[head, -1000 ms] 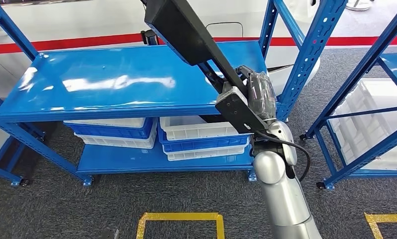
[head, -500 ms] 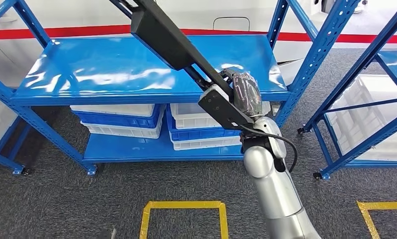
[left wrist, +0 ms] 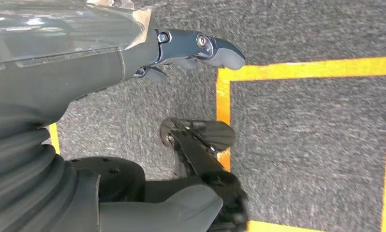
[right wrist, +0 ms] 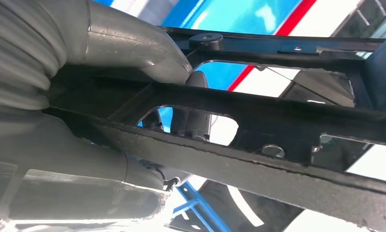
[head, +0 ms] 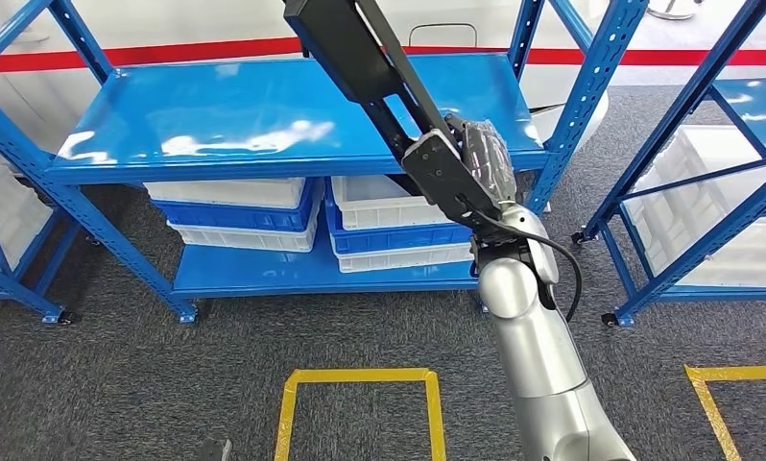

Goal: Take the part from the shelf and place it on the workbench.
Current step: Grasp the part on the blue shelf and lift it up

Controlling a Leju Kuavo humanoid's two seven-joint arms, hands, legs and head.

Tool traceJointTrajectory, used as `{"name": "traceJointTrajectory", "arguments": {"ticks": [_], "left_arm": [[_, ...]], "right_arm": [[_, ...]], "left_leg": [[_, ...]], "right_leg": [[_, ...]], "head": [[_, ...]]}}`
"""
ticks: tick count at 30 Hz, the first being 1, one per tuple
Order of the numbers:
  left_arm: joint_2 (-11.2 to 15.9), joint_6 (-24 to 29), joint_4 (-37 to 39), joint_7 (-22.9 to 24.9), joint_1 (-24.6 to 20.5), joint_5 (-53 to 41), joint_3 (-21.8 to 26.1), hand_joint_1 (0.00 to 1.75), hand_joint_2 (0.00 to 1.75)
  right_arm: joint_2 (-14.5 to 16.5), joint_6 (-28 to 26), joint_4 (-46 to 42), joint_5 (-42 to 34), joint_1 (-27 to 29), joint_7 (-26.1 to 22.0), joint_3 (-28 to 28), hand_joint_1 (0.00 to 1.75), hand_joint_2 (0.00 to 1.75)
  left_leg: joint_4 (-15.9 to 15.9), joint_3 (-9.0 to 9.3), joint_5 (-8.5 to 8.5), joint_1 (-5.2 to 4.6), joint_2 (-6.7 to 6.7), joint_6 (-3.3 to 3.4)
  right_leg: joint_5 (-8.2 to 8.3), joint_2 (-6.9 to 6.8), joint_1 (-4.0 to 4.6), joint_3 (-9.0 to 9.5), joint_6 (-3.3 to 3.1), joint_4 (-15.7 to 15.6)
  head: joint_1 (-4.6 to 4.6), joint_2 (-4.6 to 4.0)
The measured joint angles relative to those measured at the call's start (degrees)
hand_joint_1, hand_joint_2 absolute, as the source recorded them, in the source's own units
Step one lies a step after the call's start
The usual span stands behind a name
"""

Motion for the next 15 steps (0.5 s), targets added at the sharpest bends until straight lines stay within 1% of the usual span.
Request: {"name": "traceJointTrajectory", "arguments": {"ticks": [1,2,3,4,5,6,7,8,9,10,11,12,13,14,15], "left_arm": [[0.0,0.0,0.0,0.1,-0.2,-0.1,0.0,0.00,1.75],[-0.1,0.0,-0.1,0.1,-0.4,-0.2,0.0,0.00,1.75],[-0.2,0.0,-0.1,0.2,-0.7,-0.3,0.0,0.00,1.75],[-0.2,0.0,-0.2,0.2,-0.9,-0.4,0.0,0.00,1.75],[-0.2,0.0,-0.2,0.2,-1.1,-0.5,0.0,0.00,1.75],[-0.2,0.0,-0.2,0.3,-1.1,-0.5,0.0,0.00,1.75],[-0.2,0.0,-0.2,0.3,-1.1,-0.5,0.0,0.00,1.75],[-0.2,0.0,-0.2,0.3,-1.2,-0.5,0.0,0.00,1.75],[-0.2,0.1,-0.2,0.3,-1.3,-0.4,0.0,0.00,1.75],[-0.2,0.1,-0.2,0.3,-1.3,-0.3,0.0,0.00,1.75],[-0.2,0.1,-0.2,0.3,-1.3,-0.1,0.0,0.00,1.75],[-0.1,0.1,-0.2,0.3,-1.3,0.0,0.1,0.00,1.75],[-0.1,0.2,-0.2,0.2,-1.3,0.2,0.1,0.00,1.75],[-0.1,0.2,-0.2,0.0,-1.3,0.3,0.1,0.00,1.75],[-0.1,0.2,-0.2,-0.1,-1.3,0.5,0.1,0.00,1.75]], "right_arm": [[-0.2,0.0,-0.2,-0.1,0.1,0.0,-0.4,1.75,1.75],[-0.4,0.0,-0.5,-0.3,0.1,0.0,-0.8,1.75,1.75],[-0.5,0.0,-0.9,-0.5,0.0,0.0,-1.3,1.75,1.75],[-0.6,0.0,-1.2,-0.8,0.0,-0.1,-1.7,1.75,1.75],[-0.7,0.0,-1.4,-1.0,0.0,-0.2,-2.1,1.75,1.75],[-0.8,0.0,-1.4,-1.3,0.0,-0.3,-2.4,1.75,1.75],[-1.1,0.0,-1.5,-1.5,0.1,-0.5,-2.6,1.75,1.75],[-1.3,0.0,-1.5,-1.7,0.2,-0.7,-2.9,1.75,1.75],[-1.5,0.0,-1.4,-1.9,0.2,-1.1,-3.2,1.75,1.75],[-1.7,0.0,-1.4,-2.2,0.2,-1.5,-3.5,1.75,1.75],[-1.8,0.0,-1.3,-2.4,0.1,-1.8,-3.6,1.75,1.75],[-1.9,0.0,-1.2,-2.8,0.1,-2.2,-3.7,1.75,1.75],[-1.9,0.0,-1.0,-3.0,-0.1,-2.5,-3.8,1.75,1.75],[-1.9,0.0,-0.8,-3.3,-0.2,-2.8,-3.8,1.75,1.75],[-1.9,0.0,-0.5,-3.6,-0.4,-2.9,-3.8,1.75,1.75]], "left_leg": [[-3.7,2.81,1.07,0.52,-0.04,-0.59],[-7.6,5.50,1.58,0.71,-0.26,-0.98],[-10.6,7.35,1.65,0.78,-0.45,-1.08],[-12.2,8.16,1.40,0.60,-0.61,-0.85],[-12.6,8.09,1.37,0.17,-0.74,-0.31],[-12.6,7.62,1.77,-0.09,-0.63,0.52],[-12.7,7.15,2.29,-0.36,-0.47,1.41],[-12.8,6.58,2.89,-0.56,-0.32,2.38],[-12.9,5.88,3.58,-0.69,-0.16,3.35],[-12.9,5.09,4.21,-0.85,-0.05,4.04],[-12.9,4.23,4.85,-1.09,-0.01,4.56],[-12.9,3.38,5.52,-1.40,0.04,4.90],[-12.8,2.51,6.22,-1.73,0.08,5.08],[-12.8,1.64,6.91,-2.06,0.09,5.20],[-12.8,0.81,7.60,-2.36,0.09,5.26]], "right_leg": [[0.35,0.03,-0.28,-0.57,0.45,0.3],[0.68,0.06,-0.45,-1.18,0.97,0.6],[1.05,0.09,-0.47,-1.67,1.54,0.8],[1.50,0.10,-0.34,-2.04,2.18,0.9],[2.02,0.12,-0.26,-2.32,2.92,0.8],[2.47,0.12,-0.28,-2.52,3.62,0.5],[2.38,0.11,-0.40,-2.89,3.99,0.6],[1.38,0.10,-0.52,-3.61,3.95,1.5],[-0.53,0.10,-0.54,-4.61,3.53,3.6],[-3.11,0.12,-0.41,-5.89,2.92,7.0],[-5.63,0.15,-0.12,-7.15,2.48,11.1],[-7.36,0.18,0.21,-7.98,2.32,14.8],[-8.07,0.21,0.56,-8.07,2.40,17.3],[-7.77,0.23,0.94,-7.17,2.57,17.9],[-6.83,0.23,1.30,-5.26,2.70,16.4]], "head": [[-0.06,0.00],[-0.15,0.00],[-0.20,0.00],[-0.27,0.00],[-0.28,0.00],[-0.27,0.00],[-0.27,0.00],[-0.21,0.00],[-0.13,0.00],[-0.01,0.00],[0.10,0.00],[0.16,0.00],[0.17,0.00],[0.18,0.00],[0.17,0.00]]}}
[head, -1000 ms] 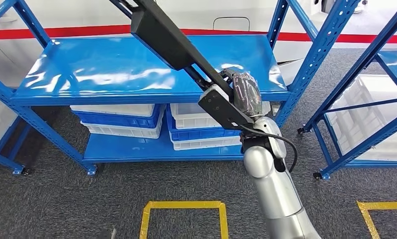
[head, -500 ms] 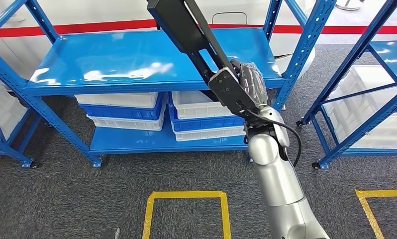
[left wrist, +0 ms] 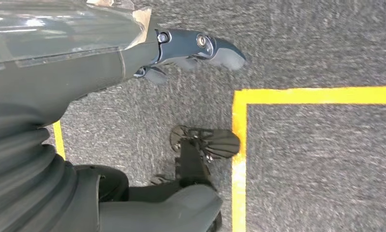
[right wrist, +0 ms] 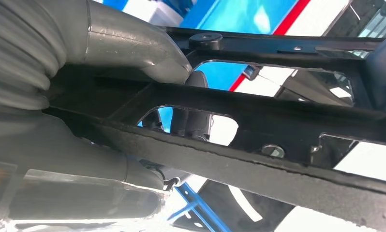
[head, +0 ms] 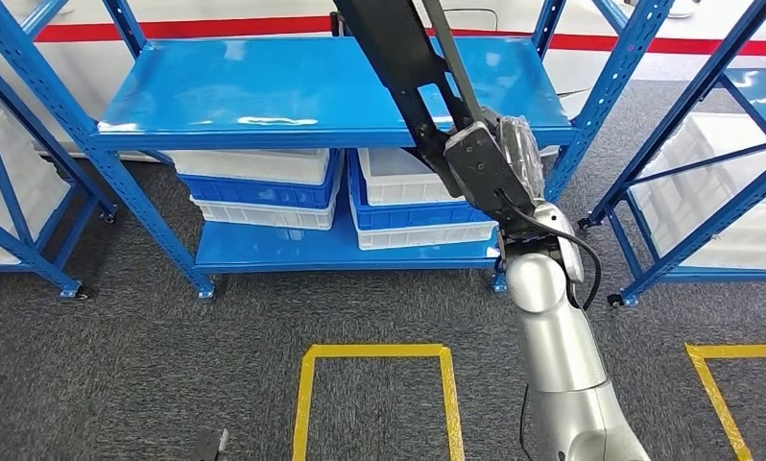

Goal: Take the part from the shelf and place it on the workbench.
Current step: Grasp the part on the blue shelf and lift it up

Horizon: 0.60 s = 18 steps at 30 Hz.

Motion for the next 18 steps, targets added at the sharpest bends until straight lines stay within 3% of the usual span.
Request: {"name": "traceJointTrajectory", "arguments": {"ticks": [1,3,5,7,8,9,11,12,13,14,15,16,18], "left_arm": [[0.0,0.0,0.0,-0.2,0.0,0.1,0.0,0.00,1.75],[0.0,0.0,0.0,-0.4,0.0,0.3,0.2,0.00,1.75],[0.0,0.0,0.0,-0.6,0.1,0.3,0.4,0.00,1.75],[0.1,0.0,0.0,-0.6,0.3,0.4,0.7,0.00,1.75],[0.2,0.0,0.0,-0.5,0.4,0.4,0.8,0.00,1.75],[0.2,0.1,0.0,-0.4,0.5,0.3,0.9,0.00,1.75],[0.3,0.1,0.0,-0.1,0.7,0.1,0.9,0.00,1.75],[0.3,0.1,0.0,0.0,0.8,-0.2,0.9,0.00,1.75],[0.4,0.0,0.0,0.1,0.8,-0.5,0.9,0.00,1.75],[0.4,-0.1,0.0,0.3,0.8,-0.9,0.9,0.00,1.75],[0.4,-0.2,0.0,0.5,0.7,-1.3,0.9,0.00,1.75],[0.4,-0.3,0.0,0.7,0.7,-1.6,0.8,0.00,1.75],[0.4,-0.4,0.0,1.0,0.4,-2.0,0.8,0.00,1.75]], "right_arm": [[0.1,0.0,0.2,-0.2,-0.3,-0.1,0.0,1.75,1.75],[0.4,-0.1,0.5,-0.6,-1.0,-0.3,0.0,1.75,1.75],[0.7,-0.3,0.7,-1.2,-1.4,-0.8,0.0,1.75,1.75],[0.7,-0.8,1.0,-2.2,-1.5,-1.5,-0.1,1.75,1.75],[0.7,-1.1,1.2,-2.7,-1.4,-1.9,-0.2,1.75,1.75],[0.7,-1.4,1.3,-3.2,-1.3,-2.2,-0.4,1.75,1.75],[0.6,-2.1,1.4,-4.1,-0.7,-2.8,-0.7,1.75,1.75],[0.5,-2.5,1.3,-4.5,-0.1,-3.0,-1.0,1.75,1.75],[0.3,-2.9,1.2,-4.7,0.5,-3.1,-1.3,1.75,1.75],[0.1,-3.2,1.1,-5.0,1.3,-3.1,-1.7,1.75,1.75],[-0.2,-3.6,0.8,-5.2,2.1,-3.1,-2.1,1.75,1.75],[-0.4,-3.9,0.5,-5.3,2.8,-3.1,-2.5,1.75,1.75],[-0.9,-4.3,-0.4,-5.5,3.7,-3.2,-3.3,1.75,1.75]], "left_leg": [[0.0,-0.73,0.67,-0.22,-0.02,0.02],[0.1,-1.82,1.95,-0.62,-0.03,-0.21],[-0.2,-2.22,3.26,-0.65,0.05,-0.74],[-0.6,-2.48,3.99,-0.43,0.01,-1.43],[-0.1,-2.91,2.99,-0.31,-0.06,-1.81],[1.6,-3.59,0.87,-0.17,-0.13,-2.19],[8.4,-5.45,-5.14,0.35,-0.16,-3.00],[12.3,-6.16,-7.27,0.66,-0.15,-3.41],[15.2,-6.31,-8.08,0.97,-0.13,-3.77],[16.3,-5.59,-7.63,1.28,-0.12,-4.06],[15.5,-3.89,-6.41,1.58,-0.11,-4.31],[12.8,-1.21,-5.16,1.84,-0.11,-4.51],[4.8,4.94,-5.25,1.98,-0.31,-4.50]], "right_leg": [[0.90,0.00,0.34,2.74,-0.10,-3.1],[0.91,-0.01,1.05,8.85,-1.19,-11.3],[0.31,0.01,1.60,11.32,-2.41,-16.0],[1.40,-0.04,1.39,10.72,-3.24,-16.6],[2.13,-0.11,1.14,10.42,-3.81,-16.7],[2.96,-0.19,0.81,10.00,-4.29,-16.9],[4.42,-0.26,0.60,8.60,-4.80,-16.9],[5.10,-0.26,0.59,7.81,-4.73,-16.9],[5.74,-0.28,0.55,7.00,-4.55,-16.8],[6.34,-0.29,0.46,6.20,-4.31,-16.7],[6.91,-0.30,0.34,5.39,-4.02,-16.6],[7.40,-0.30,0.21,4.64,-3.67,-16.4],[8.26,-0.27,0.11,3.32,-2.87,-16.0]], "head": [[-0.01,0.00],[-0.10,0.00],[-0.19,0.00],[-0.16,0.00],[-0.20,0.00],[-0.27,0.00],[-0.46,0.00],[-0.51,0.00],[-0.50,0.00],[-0.51,0.00],[-0.51,0.00],[-0.52,0.00],[-0.49,0.00]]}}
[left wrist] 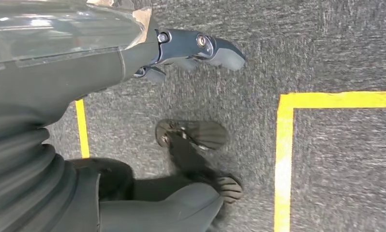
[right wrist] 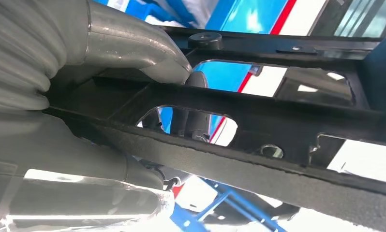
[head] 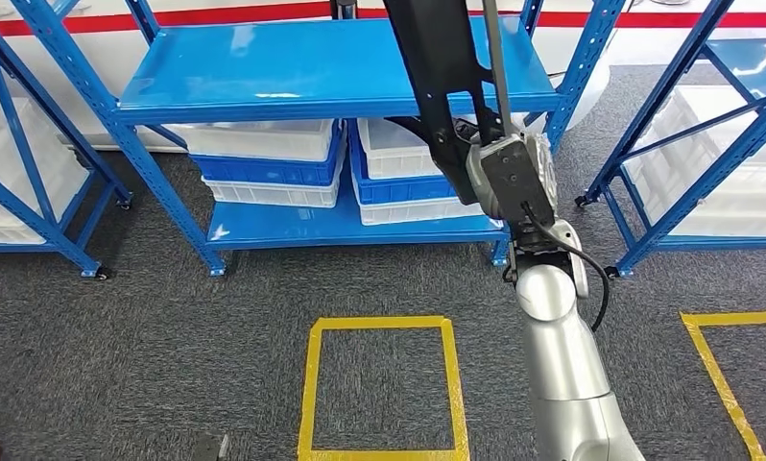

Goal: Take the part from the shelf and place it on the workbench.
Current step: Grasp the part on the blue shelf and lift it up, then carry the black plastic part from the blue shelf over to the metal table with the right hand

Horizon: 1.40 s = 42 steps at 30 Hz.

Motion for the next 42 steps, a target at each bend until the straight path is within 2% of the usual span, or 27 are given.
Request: {"name": "traceJointTrajectory", "arguments": {"ticks": [2,4,5,7,9,10,11,12,14,16,18,20,21,22,24,25,26,27,29,31,32,34,36,38,40,41,42], "left_arm": [[0.0,0.0,0.0,0.5,-0.3,-0.5,0.0,0.00,1.75],[0.0,0.2,0.0,1.5,-0.5,-1.4,-0.2,0.00,1.75],[0.0,0.3,0.0,2.0,-0.6,-1.9,-0.4,0.00,1.75],[0.0,0.5,0.0,2.6,-0.8,-2.7,-1.0,0.00,1.75],[0.0,0.6,0.0,3.1,-1.0,-3.4,-1.5,0.00,1.75],[-0.1,0.6,0.0,3.3,-1.2,-3.7,-1.7,0.00,1.75],[-0.2,0.6,0.0,3.4,-1.4,-3.9,-1.9,0.00,1.75],[-0.3,0.7,0.0,3.6,-1.5,-4.1,-2.2,0.00,1.75],[-0.5,0.8,-0.1,3.7,-1.7,-4.3,-2.5,0.00,1.75],[-0.6,1.0,-0.1,3.7,-1.8,-4.4,-2.7,0.00,1.75],[-0.6,1.2,-0.1,3.7,-2.0,-4.4,-2.9,0.00,1.75],[-0.6,1.2,-0.1,3.7,-2.0,-4.4,-2.9,0.00,1.75],[-0.6,1.2,0.0,3.7,-2.0,-4.4,-2.9,0.00,1.75],[-0.6,1.2,0.0,3.7,-2.0,-4.5,-3.0,0.00,1.75],[-0.6,1.3,0.0,3.9,-2.1,-4.8,-3.1,0.00,1.75],[-0.7,1.4,0.0,4.0,-2.1,-5.0,-3.3,0.00,1.75],[-0.7,1.5,0.0,4.3,-2.1,-5.0,-3.3,0.00,1.75],[-0.7,1.6,0.0,4.5,-2.1,-5.1,-3.4,0.00,1.75],[-0.7,1.8,0.0,5.1,-2.2,-5.3,-3.4,0.00,1.75],[-0.7,1.9,0.0,5.5,-2.2,-5.4,-3.6,0.00,1.75],[-0.7,2.0,0.0,5.6,-2.2,-5.5,-3.7,0.00,1.75],[-0.7,2.2,0.0,5.7,-2.0,-5.2,-3.8,0.00,1.75],[-0.8,2.5,0.0,5.5,-1.7,-4.8,-3.9,0.00,1.75],[-0.8,2.9,0.0,5.2,-1.4,-4.4,-3.8,0.00,1.75],[-0.7,3.2,0.0,4.9,-1.2,-4.0,-3.8,0.00,1.75],[-0.6,3.3,0.1,4.8,-1.1,-3.8,-3.7,0.00,1.75],[-0.6,3.4,0.1,4.7,-1.0,-3.6,-3.6,0.00,1.75]], "right_arm": [[-0.3,-0.7,-0.8,-0.5,0.6,-0.1,-0.6,1.75,1.75],[-0.7,-1.6,-1.7,-1.2,1.8,-0.3,-1.4,1.75,1.75],[-1.0,-2.1,-2.1,-1.5,2.7,-0.5,-1.9,1.75,1.75],[-1.7,-2.8,-3.1,-1.8,4.5,-0.7,-3.0,1.75,1.75],[-2.3,-3.1,-3.9,-1.8,6.1,-0.7,-4.0,1.75,1.75],[-2.5,-3.2,-4.3,-1.7,6.8,-0.7,-4.5,1.75,1.75],[-2.7,-3.2,-4.6,-1.5,7.5,-0.6,-5.0,1.75,1.75],[-2.8,-3.2,-5.0,-1.4,8.1,-0.6,-5.4,1.75,1.75],[-2.9,-3.2,-5.6,-1.1,8.8,-0.5,-6.0,1.75,1.75],[-2.8,-3.1,-6.2,-1.0,9.0,-0.5,-6.4,1.75,1.75],[-2.8,-3.1,-6.6,-1.0,9.1,-0.6,-6.6,1.75,1.75],[-2.9,-3.0,-6.7,-1.0,9.3,-0.6,-6.8,1.75,1.75],[-2.8,-3.0,-6.7,-1.0,9.3,-0.6,-6.8,1.75,1.75],[-2.8,-2.9,-6.7,-1.0,9.3,-0.6,-6.8,1.75,1.75],[-2.8,-2.7,-6.8,-1.2,9.5,-0.8,-6.9,1.75,1.75],[-2.8,-2.6,-6.7,-1.4,9.6,-1.0,-7.0,1.75,1.75],[-2.8,-2.4,-6.6,-1.8,9.6,-1.4,-7.1,1.75,1.75],[-2.8,-2.3,-6.5,-2.3,9.7,-1.8,-7.2,1.75,1.75],[-2.7,-2.3,-6.2,-2.9,9.6,-2.6,-7.5,1.75,1.75],[-2.7,-2.3,-5.9,-3.2,9.4,-2.9,-7.8,1.75,1.75],[-2.6,-2.3,-5.8,-3.4,9.3,-3.1,-7.8,1.75,1.75],[-2.5,-2.3,-5.4,-4.0,8.9,-3.5,-7.9,1.75,1.75],[-2.4,-2.3,-4.5,-4.8,8.3,-4.1,-7.9,1.75,1.75],[-2.4,-2.3,-3.2,-5.5,7.3,-4.8,-7.9,1.75,1.75],[-2.3,-2.3,-1.7,-6.0,6.4,-5.2,-7.8,1.75,1.75],[-2.3,-2.3,-1.0,-6.2,6.0,-5.2,-7.7,1.75,1.75],[-2.3,-2.3,-0.4,-6.3,5.7,-5.2,-7.6,1.75,1.75]], "left_leg": [[-4.5,2.78,-1.12,-0.42,-0.29,0.80],[-5.1,2.34,-0.33,-0.74,-0.25,2.15],[-5.4,1.98,0.26,-0.79,-0.14,2.86],[-5.8,0.81,1.68,-0.78,0.10,4.17],[-5.7,-0.86,3.01,-1.02,0.17,4.64],[-5.7,-1.77,3.71,-1.09,0.21,4.65],[-5.7,-2.65,4.37,-1.13,0.24,4.59],[-5.7,-3.54,5.06,-1.15,0.27,4.47],[-5.5,-5.11,6.35,-1.20,0.33,4.02],[-5.3,-6.19,7.56,-1.41,0.40,3.40],[-5.4,-6.58,8.66,-1.53,0.43,2.75],[-5.3,-6.95,8.55,-1.27,0.36,2.06],[-4.3,-7.39,6.98,-1.13,0.32,1.72],[-2.0,-8.08,4.28,-1.01,0.28,1.41],[5.2,-9.60,-1.73,-0.95,0.24,0.91],[8.6,-10.01,-3.36,-0.94,0.23,0.74],[10.6,-9.73,-3.57,-0.94,0.23,0.69],[10.7,-8.61,-2.78,-0.94,0.23,0.76],[5.1,-3.53,-0.83,-0.98,0.21,1.32],[-2.1,1.52,-1.07,-1.26,0.15,2.05],[-4.0,2.60,-1.54,-1.51,0.10,2.43],[-4.9,2.47,-0.87,-1.90,0.09,3.27],[-5.9,1.79,0.78,-1.77,0.33,4.20],[-6.6,0.47,2.67,-1.52,0.62,4.85],[-6.6,-1.46,4.22,-1.50,0.71,5.00],[-6.6,-2.43,4.99,-1.46,0.71,4.89],[-6.6,-3.42,5.74,-1.39,0.71,4.70]], "right_leg": [[0.97,0.01,0.00,-0.65,0.99,0.1],[1.72,0.03,-0.06,-0.92,1.96,-0.2],[1.10,0.08,-0.09,-1.43,2.08,0.4],[-2.69,0.18,-0.16,-3.29,1.52,4.5],[-7.42,0.26,-0.18,-5.61,0.99,12.1],[-8.68,0.28,-0.18,-6.17,1.17,15.4],[-8.76,0.30,-0.17,-5.83,1.61,17.0],[-7.97,0.31,-0.17,-4.47,2.18,16.6],[-6.27,0.30,-0.28,1.13,2.86,10.3],[-6.76,0.41,-0.10,6.67,2.46,2.2],[-7.41,0.57,0.24,7.98,1.71,-0.7],[-6.56,0.52,-0.14,7.19,0.71,-0.4],[-5.97,0.42,-0.32,6.84,0.04,-0.4],[-5.25,0.32,-0.48,6.36,-0.54,-0.4],[-3.89,0.23,-0.25,4.98,-1.15,-0.3],[-3.26,0.21,-0.12,4.17,-1.20,-0.3],[-2.70,0.20,-0.01,3.34,-1.18,-0.1],[-2.19,0.20,0.07,2.51,-1.10,0.0],[-1.32,0.23,0.17,1.05,-0.82,0.5],[-0.53,0.19,0.31,0.19,-0.22,0.7],[-0.10,0.13,0.26,0.01,0.20,0.7],[0.89,0.08,0.24,-0.20,1.06,0.4],[0.05,0.19,0.38,-1.16,1.33,1.1],[-4.16,0.28,0.30,-3.20,0.85,5.8],[-8.44,0.31,0.07,-4.96,0.75,13.2],[-9.20,0.31,-0.07,-5.04,1.16,15.8],[-8.90,0.31,-0.23,-4.22,1.82,16.6]], "head": [[0.09,0.00],[0.18,0.00],[0.19,0.00],[0.43,0.00],[0.64,0.00],[0.63,0.00],[0.64,0.00],[0.67,0.00],[0.69,0.00],[0.64,0.00],[0.49,0.00],[0.37,0.00],[0.31,0.00],[0.27,0.00],[0.19,0.00],[0.18,0.00],[0.19,0.00],[0.17,0.00],[0.16,0.00],[0.23,0.00],[0.23,0.00],[0.22,0.00],[0.33,0.00],[0.59,0.00],[0.76,0.00],[0.79,0.00],[0.79,0.00]]}}
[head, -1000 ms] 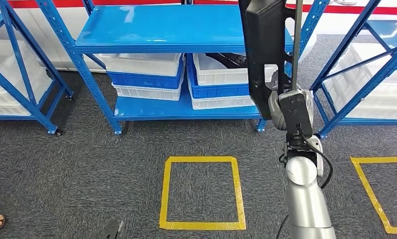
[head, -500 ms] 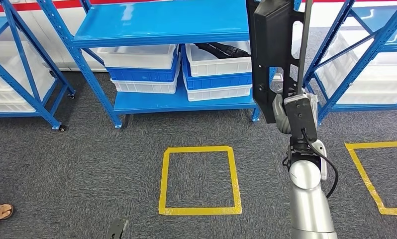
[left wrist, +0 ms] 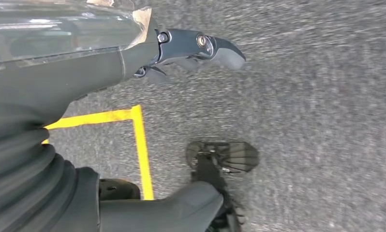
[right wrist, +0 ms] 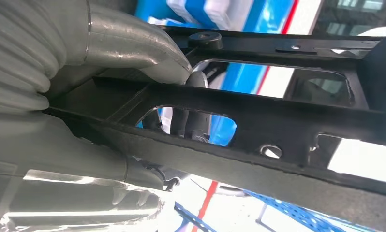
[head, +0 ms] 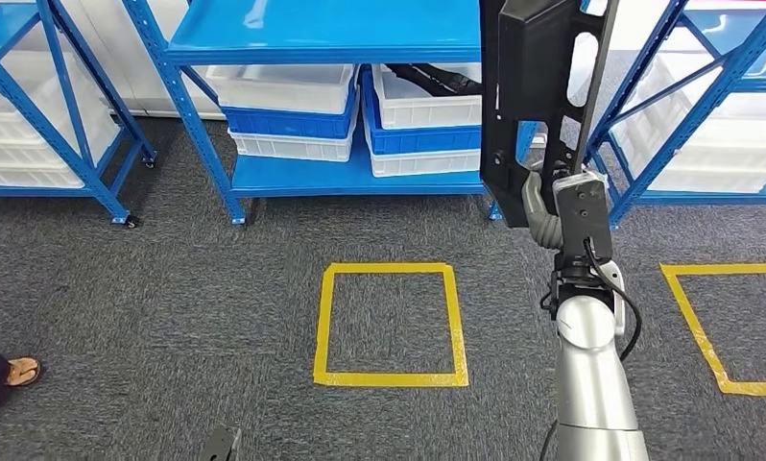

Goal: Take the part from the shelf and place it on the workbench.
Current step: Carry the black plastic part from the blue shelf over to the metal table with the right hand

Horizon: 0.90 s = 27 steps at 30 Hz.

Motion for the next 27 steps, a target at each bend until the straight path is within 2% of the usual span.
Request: {"name": "traceJointTrajectory", "arguments": {"ticks": [1,2,3,4,5,6,8,9,10,11,12,13,14,15,16,17,19,20,21,25,27], "left_arm": [[0.0,0.1,0.0,0.0,0.1,0.2,0.1,0.00,1.75],[0.0,0.1,0.0,0.0,0.2,0.4,0.3,0.00,1.75],[0.1,0.1,0.0,-0.1,0.3,0.7,0.6,0.00,1.75],[0.1,0.1,0.0,-0.1,0.4,0.8,0.8,0.00,1.75],[0.1,0.0,0.0,-0.3,0.5,1.0,1.0,0.00,1.75],[0.1,0.0,0.0,-0.6,0.6,1.0,1.1,0.00,1.75],[0.0,-0.1,0.0,-1.5,0.9,1.0,1.3,0.00,1.75],[0.0,-0.1,0.0,-1.9,1.0,1.0,1.3,0.00,1.75],[-0.1,-0.1,0.0,-2.3,1.0,1.0,1.3,0.00,1.75],[-0.2,-0.2,0.0,-2.6,1.1,1.0,1.4,0.00,1.75],[-0.3,-0.2,0.0,-2.7,1.1,1.0,1.4,0.00,1.75],[-0.4,-0.3,0.0,-2.8,1.1,1.1,1.4,0.00,1.75],[-0.4,-0.4,0.0,-2.9,1.2,1.1,1.4,0.00,1.75],[-0.4,-0.4,0.0,-2.9,1.2,1.1,1.4,0.00,1.75],[-0.4,-0.4,0.0,-2.9,1.3,1.1,1.4,0.00,1.75],[-0.4,-0.4,0.0,-2.9,1.3,1.1,1.4,0.00,1.75],[-0.3,-0.5,0.0,-3.0,1.2,1.0,1.4,0.00,1.75],[-0.3,-0.5,0.0,-3.1,1.2,1.0,1.4,0.00,1.75],[-0.2,-0.5,0.0,-3.1,1.1,0.9,1.4,0.00,1.75],[-0.3,-0.5,0.0,-3.1,1.1,0.8,1.4,0.00,1.75],[-0.3,-0.5,0.0,-3.1,1.1,0.8,1.4,0.00,1.75]], "right_arm": [[0.0,0.0,0.5,-0.1,-0.3,0.0,0.1,1.75,1.75],[0.0,0.0,0.9,-0.1,-0.7,0.0,0.2,1.75,1.75],[0.1,0.0,1.2,0.0,-1.0,0.0,0.2,1.75,1.75],[0.2,0.0,1.4,0.0,-1.4,0.0,0.3,1.75,1.75],[0.3,0.0,1.7,0.1,-1.7,0.0,0.4,1.75,1.75],[0.4,0.0,2.1,0.2,-2.1,0.0,0.6,1.75,1.75],[0.6,0.1,3.1,0.1,-2.7,0.0,0.8,1.75,1.75],[0.7,0.1,3.7,0.0,-3.1,0.0,0.9,1.75,1.75],[0.8,0.1,4.2,-0.1,-3.4,-0.1,1.0,1.75,1.75],[1.0,0.1,4.7,-0.2,-3.8,-0.2,1.0,1.75,1.75],[1.1,0.0,5.1,-0.2,-4.0,-0.3,1.1,1.75,1.75],[1.2,0.0,5.5,-0.3,-4.1,-0.4,1.1,1.75,1.75],[1.3,0.0,5.9,-0.3,-4.2,-0.5,1.1,1.75,1.75],[1.3,0.0,6.2,-0.3,-4.2,-0.6,1.1,1.75,1.75],[1.3,-0.1,6.5,-0.3,-4.2,-0.6,1.1,1.75,1.75],[1.3,-0.1,6.8,-0.3,-4.2,-0.6,1.1,1.75,1.75],[1.3,-0.4,7.0,-0.3,-4.3,-0.8,1.1,1.75,1.75],[1.4,-0.5,7.1,-0.3,-4.3,-0.8,1.1,1.75,1.75],[1.4,-0.7,7.1,-0.3,-4.3,-0.9,1.1,1.75,1.75],[1.2,-1.2,7.2,-0.3,-4.1,-0.8,1.1,1.75,1.75],[1.1,-1.2,7.2,-0.3,-3.9,-0.8,1.0,1.75,1.75]], "left_leg": [[0.1,-0.96,0.74,0.10,-0.02,-0.24],[0.2,-1.87,1.46,0.18,-0.07,-0.58],[0.5,-2.73,2.09,0.15,-0.13,-0.97],[0.7,-3.36,2.72,0.09,-0.18,-1.38],[0.8,-3.77,3.34,-0.01,-0.22,-1.79],[0.8,-4.00,3.85,-0.05,-0.24,-2.11],[0.5,-4.26,4.54,0.27,-0.26,-2.80],[1.0,-4.65,3.72,0.50,-0.26,-3.08],[2.4,-5.34,1.88,0.68,-0.27,-3.36],[5.2,-6.37,-0.94,0.81,-0.32,-3.56],[9.0,-7.58,-3.90,0.82,-0.35,-3.74],[13.1,-8.66,-6.14,0.83,-0.40,-3.90],[16.2,-9.22,-7.24,0.84,-0.42,-3.98],[17.4,-8.78,-7.23,0.83,-0.42,-3.95],[16.4,-7.19,-6.50,0.82,-0.42,-3.78],[13.1,-4.40,-5.47,0.79,-0.46,-3.43],[5.3,1.31,-4.48,0.55,-0.50,-2.52],[2.9,2.96,-4.30,0.32,-0.53,-2.12],[1.9,3.54,-4.38,0.07,-0.51,-1.86],[1.0,3.21,-3.64,-0.44,-0.48,-2.25],[1.1,2.85,-3.38,-0.81,-0.48,-1.83]], "right_leg": [[1.03,-0.01,-0.21,1.77,0.74,-1.2],[2.03,-0.01,-0.46,4.51,1.34,-4.3],[2.29,0.02,-0.63,7.83,1.65,-8.5],[2.04,0.17,-0.55,10.45,1.50,-12.3],[1.49,0.31,-0.47,12.09,1.11,-15.0],[0.99,0.45,-0.23,12.64,0.60,-16.3],[1.46,0.42,-0.23,11.79,-0.73,-16.4],[1.93,0.31,-0.30,11.40,-1.49,-16.4],[2.55,0.18,-0.42,11.03,-2.28,-16.4],[3.21,0.08,-0.46,10.56,-2.83,-16.4],[3.83,0.04,-0.31,9.96,-3.16,-16.3],[4.42,0.02,-0.17,9.38,-3.31,-16.3],[4.93,0.02,-0.02,8.74,-3.29,-16.3],[5.36,0.02,0.11,8.16,-3.21,-16.2],[5.73,0.04,0.21,7.69,-3.10,-16.2],[6.04,0.06,0.30,7.35,-2.97,-16.2],[6.54,0.03,0.42,6.94,-2.60,-16.3],[6.75,-0.02,0.45,6.86,-2.36,-16.3],[6.94,-0.07,0.43,6.79,-2.08,-16.4],[7.25,-0.12,1.03,6.12,-1.90,-16.3],[7.69,-0.12,0.80,5.84,-1.42,-16.4]], "head": [[0.01,0.00],[0.01,0.00],[0.04,0.00],[-0.04,0.00],[-0.12,0.00],[-0.24,0.00],[-0.49,0.00],[-0.56,0.00],[-0.63,0.00],[-0.65,0.00],[-0.68,0.00],[-0.70,0.00],[-0.69,0.00],[-0.71,0.00],[-0.71,0.00],[-0.72,0.00],[-0.64,0.00],[-0.67,0.00],[-0.75,0.00],[-0.54,0.00],[-0.44,0.00]]}}
